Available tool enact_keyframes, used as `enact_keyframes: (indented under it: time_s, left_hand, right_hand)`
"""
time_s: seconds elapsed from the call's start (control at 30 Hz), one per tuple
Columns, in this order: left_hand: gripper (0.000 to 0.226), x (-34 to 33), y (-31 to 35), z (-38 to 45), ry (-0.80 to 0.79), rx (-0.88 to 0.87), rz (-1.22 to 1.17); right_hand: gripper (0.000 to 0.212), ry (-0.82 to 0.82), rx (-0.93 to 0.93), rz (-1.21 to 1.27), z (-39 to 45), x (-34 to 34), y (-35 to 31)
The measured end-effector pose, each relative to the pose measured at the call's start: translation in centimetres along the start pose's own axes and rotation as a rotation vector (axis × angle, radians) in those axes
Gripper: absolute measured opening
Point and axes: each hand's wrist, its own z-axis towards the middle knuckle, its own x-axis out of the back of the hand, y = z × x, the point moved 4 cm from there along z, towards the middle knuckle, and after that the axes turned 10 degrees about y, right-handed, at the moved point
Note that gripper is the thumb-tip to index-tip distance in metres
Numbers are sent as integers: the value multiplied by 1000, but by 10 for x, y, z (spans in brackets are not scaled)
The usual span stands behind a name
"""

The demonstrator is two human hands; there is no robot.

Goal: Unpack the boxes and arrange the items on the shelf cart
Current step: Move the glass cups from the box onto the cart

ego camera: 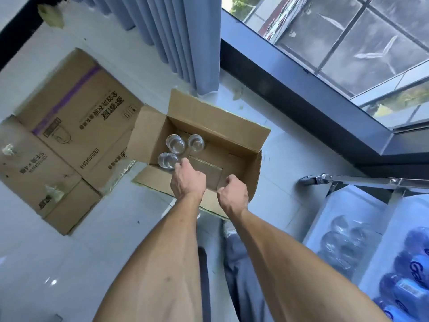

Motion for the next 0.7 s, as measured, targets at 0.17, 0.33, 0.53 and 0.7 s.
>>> enact_keyframes:
  time_s: [0.17,0.33,0.53,0.7]
  left_hand:
    - [46,-10,-20,59,-47,72,85]
    - [48,-13,-29,91,-154,30,110]
    - [43,-14,-41,123,-202,-85,225]
    - [45,-29,-46,147,-236,-35,242]
  right_hand:
    - [37,-37,20,-89,20,-21,-28]
    - [39,-13,-127,-93,25,-45,-41]
    - [43,-46,-169,-65,20,-88,-78]
    - [50,-58,-127,-71,45,-103,-94]
